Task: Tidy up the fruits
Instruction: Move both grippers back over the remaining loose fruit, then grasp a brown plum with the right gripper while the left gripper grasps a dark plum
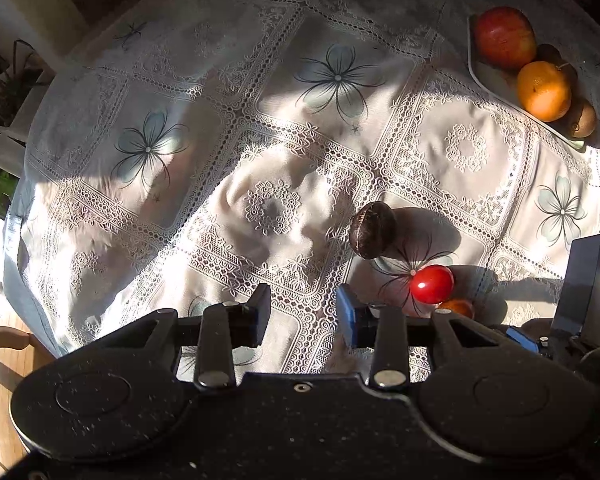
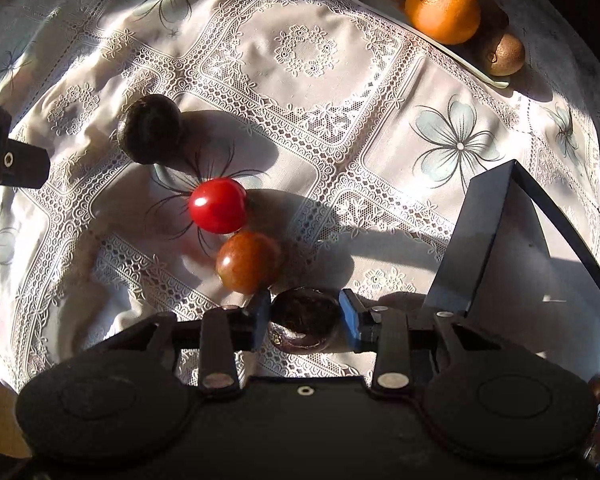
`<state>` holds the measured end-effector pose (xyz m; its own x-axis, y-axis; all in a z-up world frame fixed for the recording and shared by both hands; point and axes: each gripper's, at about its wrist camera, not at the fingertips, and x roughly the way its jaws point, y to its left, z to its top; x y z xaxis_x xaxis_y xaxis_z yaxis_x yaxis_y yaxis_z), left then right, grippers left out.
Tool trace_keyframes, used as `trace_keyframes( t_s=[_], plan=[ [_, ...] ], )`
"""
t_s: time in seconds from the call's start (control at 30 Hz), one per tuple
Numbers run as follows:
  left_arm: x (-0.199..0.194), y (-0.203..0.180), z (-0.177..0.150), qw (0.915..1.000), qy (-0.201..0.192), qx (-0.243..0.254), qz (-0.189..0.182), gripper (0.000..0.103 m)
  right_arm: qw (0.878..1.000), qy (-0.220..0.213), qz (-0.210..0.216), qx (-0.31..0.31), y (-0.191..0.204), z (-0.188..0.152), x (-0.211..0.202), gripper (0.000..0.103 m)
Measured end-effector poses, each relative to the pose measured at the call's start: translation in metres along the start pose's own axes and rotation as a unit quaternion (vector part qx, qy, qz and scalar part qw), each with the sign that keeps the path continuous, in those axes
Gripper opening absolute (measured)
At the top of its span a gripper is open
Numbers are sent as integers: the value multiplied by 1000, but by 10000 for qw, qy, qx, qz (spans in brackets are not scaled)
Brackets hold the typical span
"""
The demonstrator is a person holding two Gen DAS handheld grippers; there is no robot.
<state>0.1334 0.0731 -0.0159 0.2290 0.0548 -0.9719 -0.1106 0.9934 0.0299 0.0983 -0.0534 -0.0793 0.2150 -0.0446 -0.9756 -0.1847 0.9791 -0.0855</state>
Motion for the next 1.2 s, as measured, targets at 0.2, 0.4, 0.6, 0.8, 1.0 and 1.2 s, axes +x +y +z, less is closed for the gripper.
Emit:
trace_keyframes(
  t_s=[0.2,0.4,0.6,0.8,1.0,1.2],
  plan=[
    [6,-1,3,9999,23,-32,92,47,9973,-42,550,478,-19,4,-16,7],
    [10,-7,2,9999,69,33,118,47,9947,-202,683,738,-33,7,-24,32],
    [7,-7,3,9999,15,-6,103,47,9998,-202,58,-50,-7,1,-19,39],
    [5,2,6,9999,9,-118,101,47,9893,-306,-762,-1204,27,-15,-7,44],
    [5,10,7,9998,-3,-153,92,47,9814,-327,-696,-1757,38,-21,-7,8],
    [3,18,8,9996,-23,-258,74,47,9955,-239,-211,-896,18,-9,-13,6]
  ],
)
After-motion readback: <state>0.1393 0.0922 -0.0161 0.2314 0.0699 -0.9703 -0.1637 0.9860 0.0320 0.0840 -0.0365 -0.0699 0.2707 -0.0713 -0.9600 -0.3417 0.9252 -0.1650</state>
